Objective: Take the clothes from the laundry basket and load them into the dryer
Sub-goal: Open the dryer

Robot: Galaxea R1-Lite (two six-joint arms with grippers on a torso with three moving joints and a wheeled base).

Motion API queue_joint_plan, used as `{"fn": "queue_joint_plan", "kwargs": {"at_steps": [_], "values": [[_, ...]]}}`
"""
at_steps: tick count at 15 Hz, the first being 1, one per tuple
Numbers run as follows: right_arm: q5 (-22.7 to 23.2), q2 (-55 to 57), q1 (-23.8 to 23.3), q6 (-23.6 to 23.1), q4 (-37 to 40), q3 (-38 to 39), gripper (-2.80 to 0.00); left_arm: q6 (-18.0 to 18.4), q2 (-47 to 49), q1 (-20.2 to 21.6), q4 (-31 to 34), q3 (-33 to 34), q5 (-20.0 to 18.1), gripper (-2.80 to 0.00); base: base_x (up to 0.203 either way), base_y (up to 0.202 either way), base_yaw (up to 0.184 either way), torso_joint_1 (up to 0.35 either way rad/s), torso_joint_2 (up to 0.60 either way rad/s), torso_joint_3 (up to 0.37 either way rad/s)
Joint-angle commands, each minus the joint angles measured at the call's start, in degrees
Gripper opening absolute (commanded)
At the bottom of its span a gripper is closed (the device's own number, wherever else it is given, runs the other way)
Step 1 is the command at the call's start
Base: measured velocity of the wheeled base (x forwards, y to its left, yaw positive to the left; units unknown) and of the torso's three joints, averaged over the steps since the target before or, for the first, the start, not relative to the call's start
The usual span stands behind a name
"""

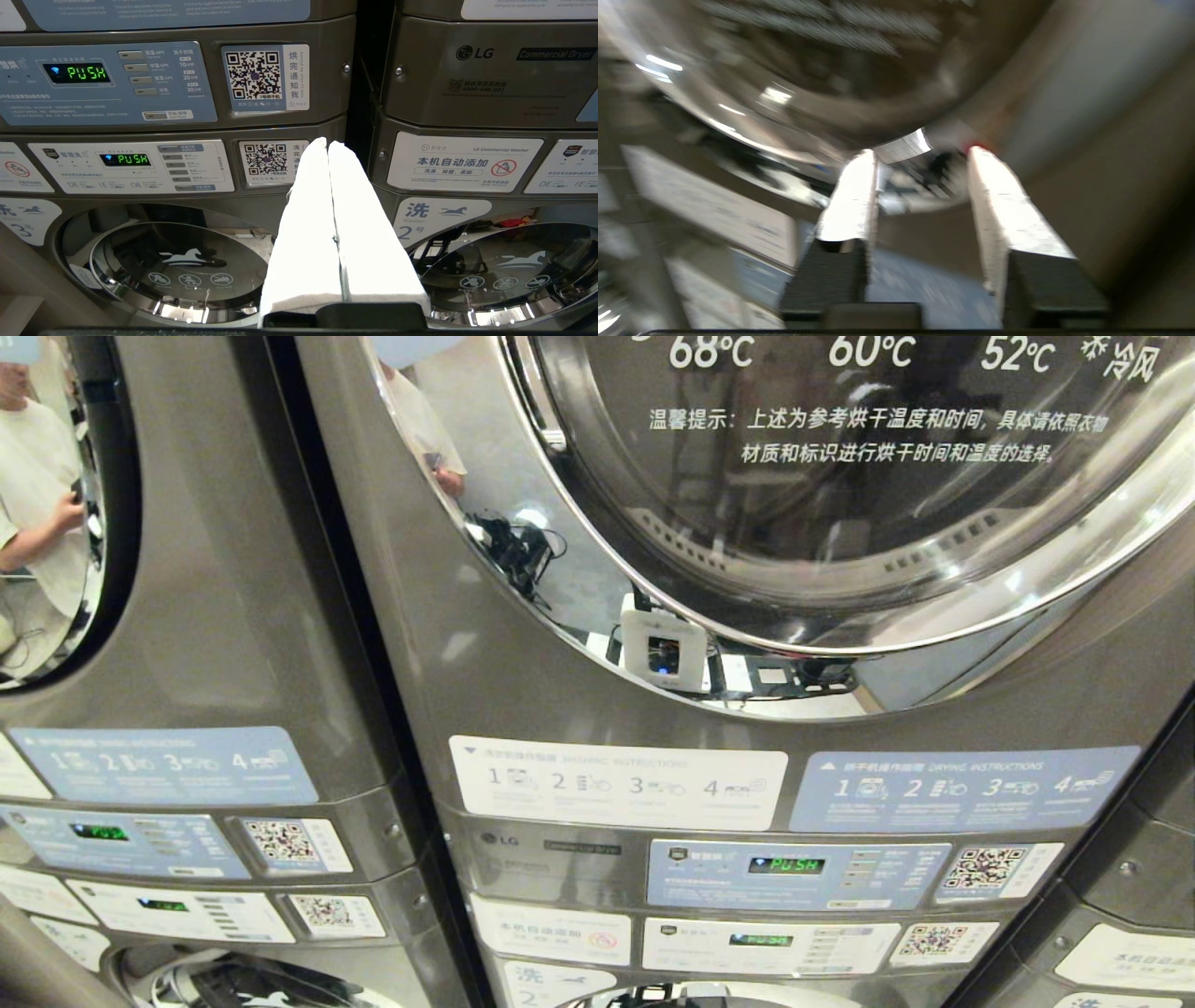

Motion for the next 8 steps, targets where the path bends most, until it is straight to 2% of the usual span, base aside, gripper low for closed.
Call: {"fn": "queue_joint_plan", "kwargs": {"at_steps": [1,2,3,4,6,8], "values": [[13.8,10.2,1.1,-0.2,-0.9,-5.0,0.00,0.0,-0.1,0.0,0.0,0.0,0.0,-2.80,0.000,0.000,0.000,0.000,0.00,0.000],[21.2,12.1,2.2,-0.2,-1.4,-6.5,0.00,0.0,-0.1,0.0,0.0,0.1,0.0,-2.80,0.000,0.000,0.000,0.000,0.00,0.000],[26.2,13.4,4.9,-0.4,-1.6,-7.4,0.00,0.0,-0.1,0.0,0.0,0.0,0.0,-2.80,0.000,0.000,0.000,0.000,0.00,0.000],[27.2,14.1,8.7,-0.8,-1.7,-7.9,0.00,0.0,-0.1,0.0,0.0,0.0,0.0,-2.80,0.000,0.000,0.000,0.000,0.00,0.000],[27.5,18.0,12.4,-4.0,-2.0,-10.3,0.00,0.0,-0.1,0.0,0.0,0.0,0.0,-2.80,0.000,0.000,0.000,0.000,0.00,0.000],[26.5,23.3,19.4,-5.7,-2.1,-16.0,0.00,0.0,-0.1,0.0,0.0,0.0,0.0,-2.80,0.000,0.000,0.000,0.000,0.00,0.000]]}}
